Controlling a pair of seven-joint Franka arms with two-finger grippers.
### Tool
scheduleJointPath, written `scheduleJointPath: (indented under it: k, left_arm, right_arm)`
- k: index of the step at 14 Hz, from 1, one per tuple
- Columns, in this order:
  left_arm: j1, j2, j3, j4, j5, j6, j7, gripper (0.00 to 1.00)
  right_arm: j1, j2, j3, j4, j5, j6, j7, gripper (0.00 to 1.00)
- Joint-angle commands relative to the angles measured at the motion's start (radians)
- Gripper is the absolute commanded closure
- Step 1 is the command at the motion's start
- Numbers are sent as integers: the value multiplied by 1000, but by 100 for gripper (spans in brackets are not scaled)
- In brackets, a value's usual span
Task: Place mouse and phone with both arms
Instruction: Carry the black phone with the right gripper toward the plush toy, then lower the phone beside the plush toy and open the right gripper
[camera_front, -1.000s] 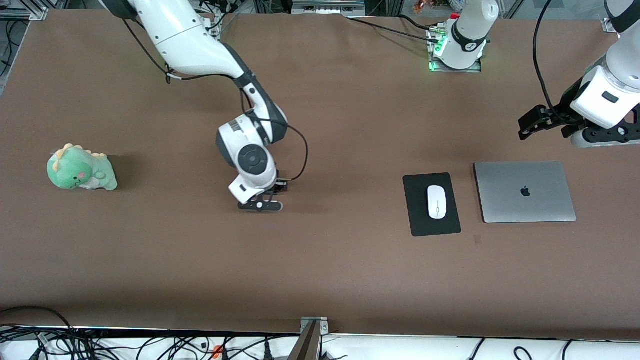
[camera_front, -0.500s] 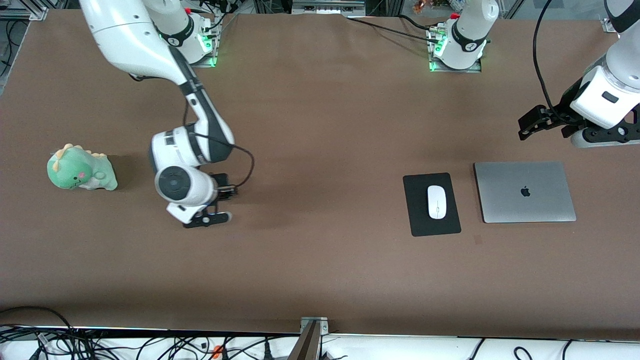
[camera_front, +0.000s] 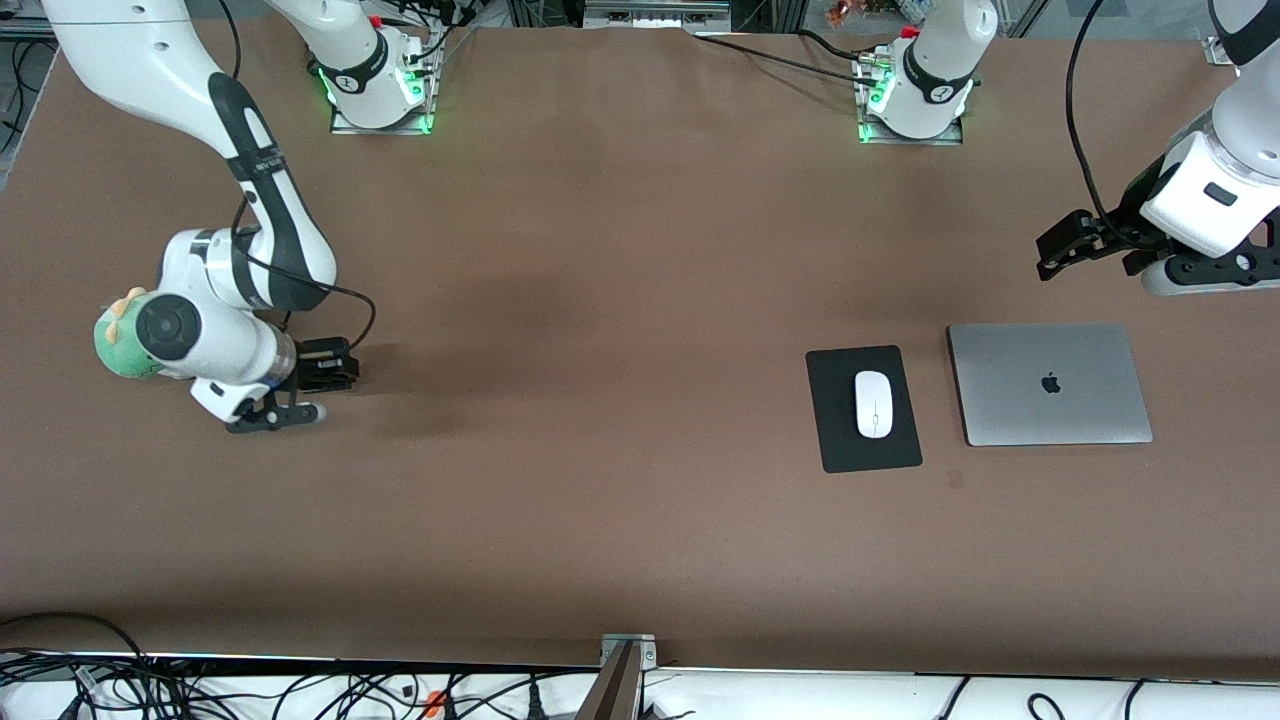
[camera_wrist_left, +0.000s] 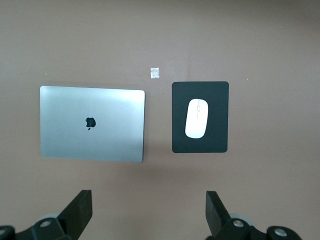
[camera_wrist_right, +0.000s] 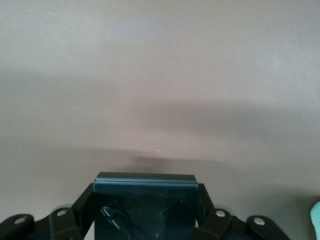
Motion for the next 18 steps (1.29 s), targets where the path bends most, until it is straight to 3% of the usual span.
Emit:
scheduleJointPath:
  k: [1, 8, 9, 10, 11, 12, 15, 18]
  left_arm:
    - [5, 16, -2, 36, -22, -24, 14, 0]
    - [5, 16, -2, 36, -22, -24, 14, 0]
    - [5, 16, -2, 36, -22, -24, 14, 0]
    - [5, 16, -2, 36, -22, -24, 14, 0]
    - [5, 16, -2, 37, -22, -24, 14, 0]
    - [5, 16, -2, 36, -22, -24, 14, 0]
    - [5, 16, -2, 37, -22, -24, 14, 0]
    - [3, 19, -2, 59, -22, -25, 14, 0]
  right_arm:
    - [-4, -72, -41, -172, 17, 171, -74, 77]
    - [-76, 7, -63, -214, 18, 375, -189, 75]
    - [-76, 8, -63, -214, 18, 375, -187, 69]
    - [-76, 10, -63, -212, 18, 375, -186, 46]
    - [-76, 10, -63, -211, 18, 374, -183, 5]
    - [-76, 10, -61, -209, 18, 368, -183, 0]
    - [-73, -6, -56, -196, 18, 300, -183, 0]
    - [-73, -41, -49, -93, 21, 66, -178, 0]
